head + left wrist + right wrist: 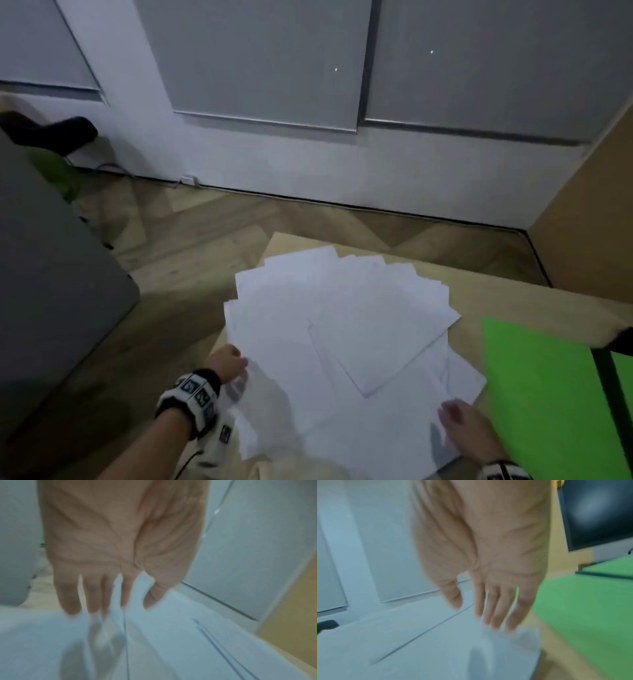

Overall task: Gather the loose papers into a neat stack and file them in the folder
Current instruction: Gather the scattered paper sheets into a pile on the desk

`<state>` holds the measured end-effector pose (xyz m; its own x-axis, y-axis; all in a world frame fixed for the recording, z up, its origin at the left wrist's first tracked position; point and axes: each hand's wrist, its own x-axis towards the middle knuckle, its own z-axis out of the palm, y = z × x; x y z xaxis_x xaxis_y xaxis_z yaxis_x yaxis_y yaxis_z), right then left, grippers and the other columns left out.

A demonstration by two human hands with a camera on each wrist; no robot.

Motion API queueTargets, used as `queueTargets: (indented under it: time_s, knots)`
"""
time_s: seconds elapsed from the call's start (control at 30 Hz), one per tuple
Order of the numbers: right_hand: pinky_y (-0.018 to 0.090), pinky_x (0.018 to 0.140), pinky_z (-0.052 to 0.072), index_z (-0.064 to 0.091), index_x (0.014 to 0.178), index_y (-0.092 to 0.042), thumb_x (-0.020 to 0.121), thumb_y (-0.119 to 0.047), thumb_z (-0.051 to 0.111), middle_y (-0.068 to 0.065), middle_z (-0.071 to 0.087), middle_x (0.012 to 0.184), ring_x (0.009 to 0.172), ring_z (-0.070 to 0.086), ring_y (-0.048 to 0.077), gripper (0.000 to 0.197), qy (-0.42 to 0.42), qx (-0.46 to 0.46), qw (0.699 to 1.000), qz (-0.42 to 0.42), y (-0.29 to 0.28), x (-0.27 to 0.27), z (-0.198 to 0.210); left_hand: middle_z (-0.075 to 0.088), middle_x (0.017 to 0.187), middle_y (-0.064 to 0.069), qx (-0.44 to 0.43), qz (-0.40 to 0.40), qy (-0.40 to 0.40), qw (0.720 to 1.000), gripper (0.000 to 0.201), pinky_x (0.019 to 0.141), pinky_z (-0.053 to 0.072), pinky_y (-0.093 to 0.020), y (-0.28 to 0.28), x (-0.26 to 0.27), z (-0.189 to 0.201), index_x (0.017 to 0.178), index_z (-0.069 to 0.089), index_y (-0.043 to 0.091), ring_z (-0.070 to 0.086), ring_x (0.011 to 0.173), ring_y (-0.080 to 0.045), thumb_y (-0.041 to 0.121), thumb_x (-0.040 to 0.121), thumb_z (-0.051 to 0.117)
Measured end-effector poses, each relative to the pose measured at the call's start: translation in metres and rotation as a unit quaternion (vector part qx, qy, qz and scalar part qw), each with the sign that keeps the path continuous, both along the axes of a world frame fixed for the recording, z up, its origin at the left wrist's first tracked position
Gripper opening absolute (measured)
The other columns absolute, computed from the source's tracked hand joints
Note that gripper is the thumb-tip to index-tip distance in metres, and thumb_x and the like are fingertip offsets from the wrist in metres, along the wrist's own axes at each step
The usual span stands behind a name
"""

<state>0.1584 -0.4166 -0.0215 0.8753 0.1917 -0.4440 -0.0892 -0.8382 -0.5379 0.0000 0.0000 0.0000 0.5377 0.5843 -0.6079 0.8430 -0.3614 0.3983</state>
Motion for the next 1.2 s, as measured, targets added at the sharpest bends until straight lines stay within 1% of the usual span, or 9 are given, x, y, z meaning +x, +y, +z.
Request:
queueTargets:
  time_s: [0.1,0.17,0.3,0.5,0.67,0.83,0.93,1.1,1.2]
  knots:
    - [0.034,0.097,0.042,0.06,0.12,0.0,0.09,-0.017,0.058,0.021,0.062,0.124,0.115,0.057,0.034,0.035,0.029,0.001,0.996,-0.083,0.026,0.023,-0.005,0.052,0.138,-0.021,0.041,0.089,-0.003,0.995,0.051,0.091,0.045,-0.032,0.005,0.011,-0.001,0.134,0.047,-0.004,0.054,0.124,-0.034,0.021,0.09,0.057]
    - [0.036,0.1,0.041,0.054,0.127,0.002,0.089,-0.022,0.059,0.021,0.056,0.133,0.121,0.053,0.036,0.045,0.058,-0.004,0.989,-0.137,0.039,0.027,-0.01,0.044,0.143,-0.022,0.046,0.1,0.02,0.994,0.059,0.097,0.045,-0.035,0.003,0.015,-0.001,0.136,0.044,-0.002,0.049,0.129,-0.035,0.026,0.087,0.06]
    - [0.041,0.097,0.044,0.053,0.125,0.002,0.084,-0.032,0.065,0.025,0.052,0.133,0.119,0.053,0.039,0.055,0.048,0.022,0.972,-0.229,0.064,0.026,-0.017,0.02,0.152,-0.02,0.047,0.1,0.04,0.993,0.074,0.106,0.037,-0.043,-0.006,0.017,-0.016,0.139,0.032,0.001,0.03,0.139,-0.039,0.034,0.082,0.066]
    - [0.047,0.096,0.045,0.052,0.124,-0.001,0.071,-0.054,0.07,0.023,0.046,0.132,0.117,0.051,0.04,0.077,0.052,0.022,0.957,-0.286,0.1,0.03,-0.02,0.034,0.131,-0.016,0.019,0.095,-0.032,0.995,0.068,0.104,0.042,-0.043,-0.017,0.021,-0.033,0.127,0.041,0.003,0.043,0.126,-0.036,0.028,0.072,0.073]
    - [0.054,0.097,0.04,0.052,0.121,-0.006,0.062,-0.057,0.075,0.02,0.042,0.129,0.118,0.044,0.041,0.081,0.036,-0.052,0.96,-0.274,0.121,0.033,-0.024,0.043,0.126,-0.011,0.089,0.061,-0.003,0.994,0.046,0.099,0.034,-0.043,-0.031,0.03,-0.034,0.118,0.045,0.013,0.04,0.123,-0.033,0.04,0.082,0.055]
    - [0.056,0.097,0.04,0.053,0.112,-0.008,0.07,-0.029,0.077,0.015,0.039,0.129,0.117,0.044,0.037,0.052,0.03,-0.025,0.978,-0.207,0.131,0.03,-0.037,0.06,0.121,-0.015,-0.052,0.098,-0.142,0.984,0.032,0.091,0.048,-0.039,-0.039,0.033,-0.035,0.126,0.044,0.012,0.057,0.103,-0.031,0.013,0.094,0.044]
    - [0.05,0.094,0.046,0.053,0.11,-0.012,0.075,-0.012,0.067,0.014,0.035,0.131,0.113,0.048,0.037,0.037,0.06,-0.047,0.986,-0.149,0.126,0.035,-0.036,0.06,0.128,-0.016,-0.05,0.125,-0.164,0.977,0.038,0.097,0.045,-0.039,-0.037,0.032,-0.034,0.13,0.048,0.007,0.057,0.115,-0.034,0.004,0.092,0.045]
    - [0.048,0.102,0.037,0.035,0.134,-0.016,0.07,-0.004,0.062,0.013,0.028,0.139,0.125,0.033,0.037,0.07,0.044,-0.134,0.984,-0.106,0.095,0.044,-0.032,0.064,0.107,-0.021,-0.081,0.133,-0.157,0.975,0.04,0.084,0.048,-0.038,-0.027,0.032,-0.032,0.119,0.057,-0.003,0.059,0.094,-0.033,-0.009,0.084,0.039]
    - [0.051,0.106,0.033,0.03,0.141,-0.009,0.07,-0.015,0.068,0.015,0.026,0.145,0.132,0.031,0.038,0.081,0.033,-0.107,0.986,-0.12,0.083,0.037,-0.029,0.062,0.093,-0.016,-0.123,0.158,-0.161,0.966,0.04,0.072,0.049,-0.033,-0.028,0.034,-0.032,0.116,0.057,-0.003,0.057,0.081,-0.03,-0.007,0.081,0.04]
